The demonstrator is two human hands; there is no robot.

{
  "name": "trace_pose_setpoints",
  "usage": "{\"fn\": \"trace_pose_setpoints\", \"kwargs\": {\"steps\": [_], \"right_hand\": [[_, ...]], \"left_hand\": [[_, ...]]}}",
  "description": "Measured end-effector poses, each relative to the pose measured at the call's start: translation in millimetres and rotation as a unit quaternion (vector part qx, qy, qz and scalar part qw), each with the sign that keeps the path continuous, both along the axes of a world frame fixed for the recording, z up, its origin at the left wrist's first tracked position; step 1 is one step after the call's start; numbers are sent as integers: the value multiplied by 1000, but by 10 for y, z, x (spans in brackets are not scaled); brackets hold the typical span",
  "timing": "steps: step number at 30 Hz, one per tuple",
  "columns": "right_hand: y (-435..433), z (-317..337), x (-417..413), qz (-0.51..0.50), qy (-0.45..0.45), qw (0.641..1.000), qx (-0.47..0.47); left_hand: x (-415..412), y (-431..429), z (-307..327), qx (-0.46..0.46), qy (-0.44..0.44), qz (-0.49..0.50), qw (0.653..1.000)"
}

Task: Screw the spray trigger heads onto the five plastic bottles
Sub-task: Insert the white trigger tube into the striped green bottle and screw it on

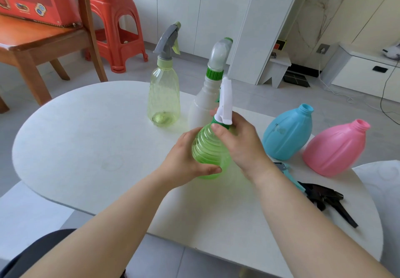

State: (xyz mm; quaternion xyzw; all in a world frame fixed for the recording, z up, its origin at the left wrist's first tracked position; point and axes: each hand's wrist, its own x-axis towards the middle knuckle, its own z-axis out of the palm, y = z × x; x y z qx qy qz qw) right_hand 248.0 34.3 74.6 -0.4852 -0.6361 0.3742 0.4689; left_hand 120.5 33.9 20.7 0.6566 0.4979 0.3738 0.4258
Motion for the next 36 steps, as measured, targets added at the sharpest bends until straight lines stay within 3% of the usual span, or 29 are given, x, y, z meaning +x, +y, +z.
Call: {"fn": "trace_pose_setpoints", "kwargs": {"steps": [8,11,13,15,22,26,28,30,33,36], "right_hand": [[7,-14,-49,-119,-41,992,24],[34,103,36,25,-33,997,-63],[51,210,109,130,-57,981,-132],[61,240,126,155,-75,976,-137],[-20,57,-54,6,0,998,-66],[-69,-4,-177,-155,-54,986,-25],[-67,22,-199,-166,-71,983,-29],[-34,90,-140,-88,-43,993,-66],[19,189,35,84,-77,987,-113],[46,231,84,142,-96,976,-134]], "left_hand": [[-6,-10,21,-11,-11,-43,999],[-64,3,61,-49,-31,-118,991],[-107,16,75,-67,-46,-141,987],[-117,13,62,-73,-44,-154,984],[-8,-39,-29,-27,-35,-78,996],[41,-76,-88,8,-28,-39,999],[50,-81,-103,8,-28,-22,999],[33,-66,-90,-8,-33,-28,999],[-14,-15,-45,-20,-24,-92,995],[-11,-8,-37,-18,-29,-106,994]]}}
